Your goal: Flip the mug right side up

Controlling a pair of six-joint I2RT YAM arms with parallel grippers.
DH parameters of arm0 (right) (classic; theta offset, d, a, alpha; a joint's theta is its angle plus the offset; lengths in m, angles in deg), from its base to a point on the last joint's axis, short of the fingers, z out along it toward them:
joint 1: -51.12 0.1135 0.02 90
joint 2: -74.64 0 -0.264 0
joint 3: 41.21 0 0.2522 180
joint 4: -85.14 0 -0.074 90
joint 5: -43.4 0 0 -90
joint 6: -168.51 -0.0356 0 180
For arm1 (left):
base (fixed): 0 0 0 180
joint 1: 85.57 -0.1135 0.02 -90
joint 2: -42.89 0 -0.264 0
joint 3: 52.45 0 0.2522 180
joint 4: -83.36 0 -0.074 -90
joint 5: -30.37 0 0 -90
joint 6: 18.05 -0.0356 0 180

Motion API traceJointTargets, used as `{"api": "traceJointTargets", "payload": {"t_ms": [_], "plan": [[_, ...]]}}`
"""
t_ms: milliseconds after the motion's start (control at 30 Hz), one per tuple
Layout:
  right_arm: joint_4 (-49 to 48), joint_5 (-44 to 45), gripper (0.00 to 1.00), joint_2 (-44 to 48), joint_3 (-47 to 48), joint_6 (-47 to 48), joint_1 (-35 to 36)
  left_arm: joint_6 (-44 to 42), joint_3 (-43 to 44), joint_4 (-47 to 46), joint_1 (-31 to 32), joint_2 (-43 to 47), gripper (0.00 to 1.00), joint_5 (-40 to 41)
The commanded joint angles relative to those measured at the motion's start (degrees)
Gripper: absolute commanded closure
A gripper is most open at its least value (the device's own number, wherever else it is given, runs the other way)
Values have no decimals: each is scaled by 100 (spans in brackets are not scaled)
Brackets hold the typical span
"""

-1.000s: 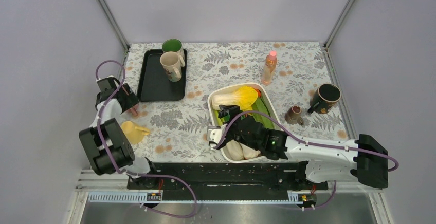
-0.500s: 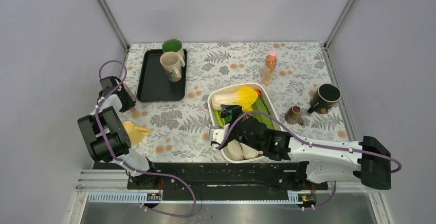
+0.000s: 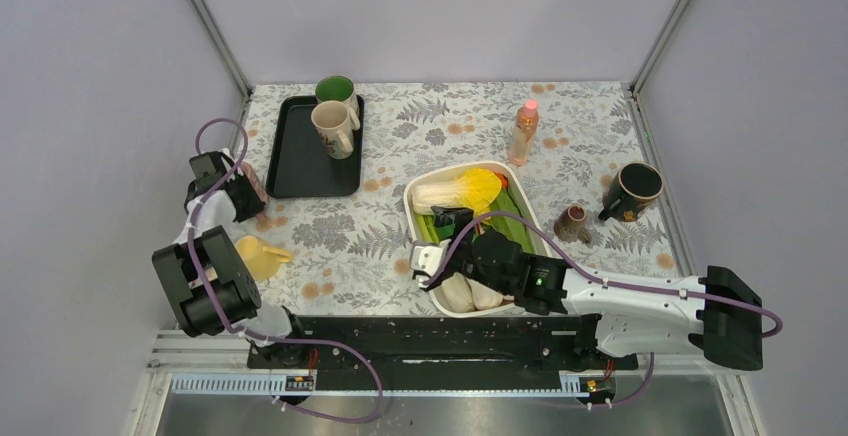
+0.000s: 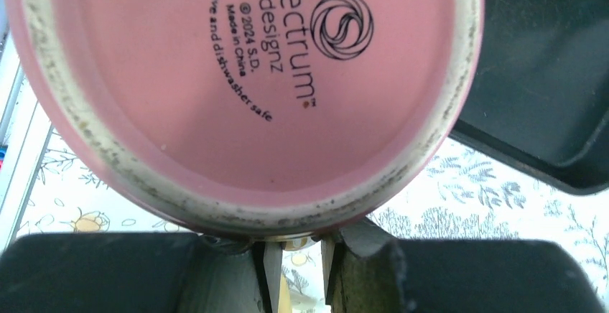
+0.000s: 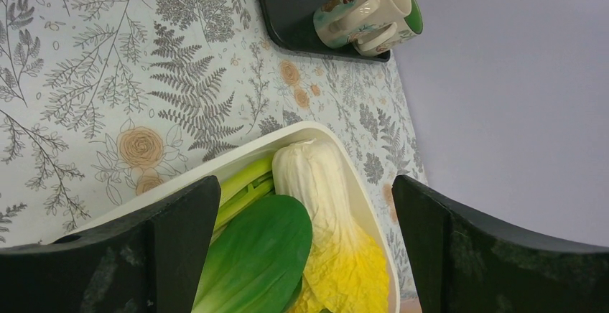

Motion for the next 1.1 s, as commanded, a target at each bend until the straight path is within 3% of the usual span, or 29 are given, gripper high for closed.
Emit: {"api": "traceJointTargets", "payload": {"t_ms": [0,400,767,1067], "plan": [[-471,-194,1,-117,141,-633,47,-357,-63,-436,12,629,100,-553],[-683,37,0,-782,639,-1446,-40,-716,-216,-315,12,1075,100,-644],[-1133,-390,1,-1253,829,-2126,-203,-884,-76,-185,27,1200,100,-839],[-1342,-441,1,-1328,855,-2503,-346,-1085,179,-79,526,1289,100,-898]]}}
